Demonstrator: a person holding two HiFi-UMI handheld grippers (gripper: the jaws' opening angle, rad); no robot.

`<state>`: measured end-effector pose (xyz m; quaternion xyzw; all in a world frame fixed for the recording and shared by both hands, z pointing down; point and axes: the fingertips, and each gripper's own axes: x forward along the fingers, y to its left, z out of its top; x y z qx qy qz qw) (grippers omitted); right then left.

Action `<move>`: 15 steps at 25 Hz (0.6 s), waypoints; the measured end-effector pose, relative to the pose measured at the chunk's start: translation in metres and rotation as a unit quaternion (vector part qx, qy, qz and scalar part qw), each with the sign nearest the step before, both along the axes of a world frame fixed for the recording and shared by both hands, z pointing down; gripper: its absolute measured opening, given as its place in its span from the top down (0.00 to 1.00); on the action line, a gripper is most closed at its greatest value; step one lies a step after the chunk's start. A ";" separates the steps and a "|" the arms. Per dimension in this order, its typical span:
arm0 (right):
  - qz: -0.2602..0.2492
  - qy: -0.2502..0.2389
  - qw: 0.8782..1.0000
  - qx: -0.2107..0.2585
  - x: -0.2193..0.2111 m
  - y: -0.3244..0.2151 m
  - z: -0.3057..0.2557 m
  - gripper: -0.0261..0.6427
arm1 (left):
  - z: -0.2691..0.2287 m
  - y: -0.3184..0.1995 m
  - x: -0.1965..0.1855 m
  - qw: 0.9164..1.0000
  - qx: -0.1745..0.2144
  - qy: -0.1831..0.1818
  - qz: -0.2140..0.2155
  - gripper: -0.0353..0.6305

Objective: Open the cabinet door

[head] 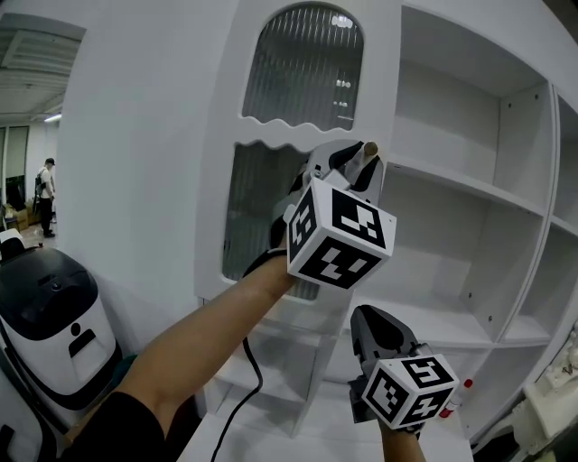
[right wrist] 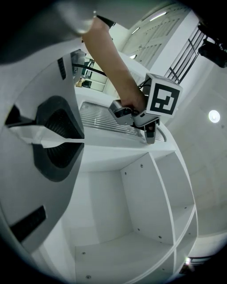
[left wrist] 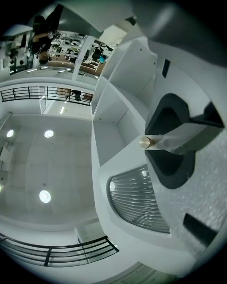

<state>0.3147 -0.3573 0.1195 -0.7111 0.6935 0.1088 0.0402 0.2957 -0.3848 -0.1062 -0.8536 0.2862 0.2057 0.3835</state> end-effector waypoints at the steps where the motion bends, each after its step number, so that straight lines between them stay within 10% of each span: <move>1: 0.002 -0.001 1.000 -0.001 0.001 0.000 0.001 0.93 | -0.002 0.001 0.001 1.000 0.006 0.000 -0.002 0.80; 15: -0.020 -0.017 0.999 -0.025 0.009 -0.005 0.024 0.93 | -0.011 0.007 0.002 0.999 0.040 -0.007 -0.030 0.83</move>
